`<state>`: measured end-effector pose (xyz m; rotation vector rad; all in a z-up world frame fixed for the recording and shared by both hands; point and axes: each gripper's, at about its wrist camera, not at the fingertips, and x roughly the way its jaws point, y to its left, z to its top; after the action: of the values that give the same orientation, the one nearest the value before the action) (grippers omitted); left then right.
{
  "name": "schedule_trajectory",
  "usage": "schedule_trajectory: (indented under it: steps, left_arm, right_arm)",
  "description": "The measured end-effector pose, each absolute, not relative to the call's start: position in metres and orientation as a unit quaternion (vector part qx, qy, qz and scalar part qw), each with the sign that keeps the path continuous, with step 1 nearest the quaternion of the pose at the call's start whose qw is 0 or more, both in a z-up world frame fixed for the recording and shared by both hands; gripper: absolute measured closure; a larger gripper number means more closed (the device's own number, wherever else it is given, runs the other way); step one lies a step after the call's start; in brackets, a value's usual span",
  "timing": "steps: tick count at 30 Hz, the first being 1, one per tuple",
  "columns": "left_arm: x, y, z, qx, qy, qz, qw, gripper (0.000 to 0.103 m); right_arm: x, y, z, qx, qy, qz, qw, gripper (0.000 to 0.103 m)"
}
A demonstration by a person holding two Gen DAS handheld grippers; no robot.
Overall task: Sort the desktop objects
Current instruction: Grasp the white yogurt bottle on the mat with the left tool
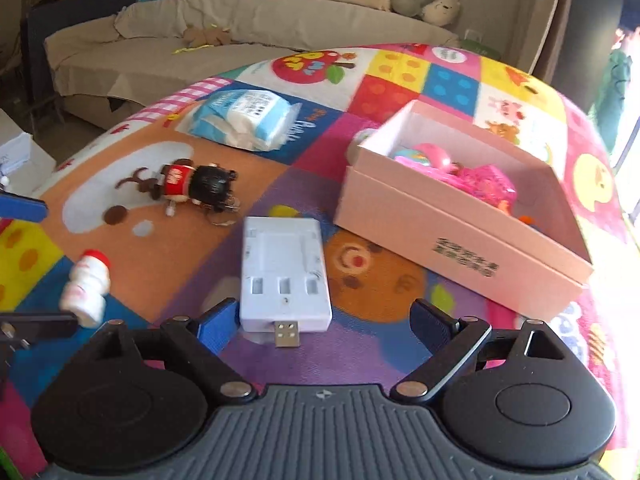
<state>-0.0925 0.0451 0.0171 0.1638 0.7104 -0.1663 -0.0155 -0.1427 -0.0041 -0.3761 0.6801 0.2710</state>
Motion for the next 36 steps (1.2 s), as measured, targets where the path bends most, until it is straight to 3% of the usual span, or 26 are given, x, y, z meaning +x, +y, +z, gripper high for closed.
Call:
schedule_trajectory:
  steps: [6, 16, 23, 29, 30, 34, 36]
  left_arm:
    - [-0.09, 0.03, 0.016, 0.068, 0.342, -0.158, 0.924, 0.0]
    - [-0.071, 0.013, 0.013, 0.046, 0.356, -0.189, 0.914, 0.0]
    - [-0.09, 0.008, 0.018, 0.035, 0.364, -0.255, 0.895, 0.0]
    - [-0.087, 0.008, 0.018, 0.05, 0.353, -0.202, 0.912, 0.0]
    - [-0.085, 0.01, 0.018, 0.045, 0.354, -0.2, 0.912, 0.001]
    - [-0.088, 0.013, 0.017, 0.051, 0.358, -0.209, 0.909, 0.028]
    - [-0.091, 0.012, 0.015, 0.056, 0.358, -0.215, 0.907, 0.031]
  right_arm:
    - [-0.02, -0.2, -0.002, -0.109, 0.354, 0.094, 0.924, 0.01]
    - [-0.033, -0.212, -0.013, -0.047, 0.361, 0.1, 0.926, 0.006]
    - [-0.031, -0.216, -0.016, -0.033, 0.368, 0.105, 0.923, 0.0]
    - [-0.032, -0.217, -0.016, -0.03, 0.366, 0.105, 0.924, 0.0]
    - [-0.032, -0.217, -0.016, -0.03, 0.366, 0.105, 0.924, 0.0]
    - [-0.032, -0.217, -0.016, -0.031, 0.366, 0.105, 0.924, 0.0]
    - [-0.032, -0.217, -0.016, -0.031, 0.366, 0.105, 0.924, 0.0]
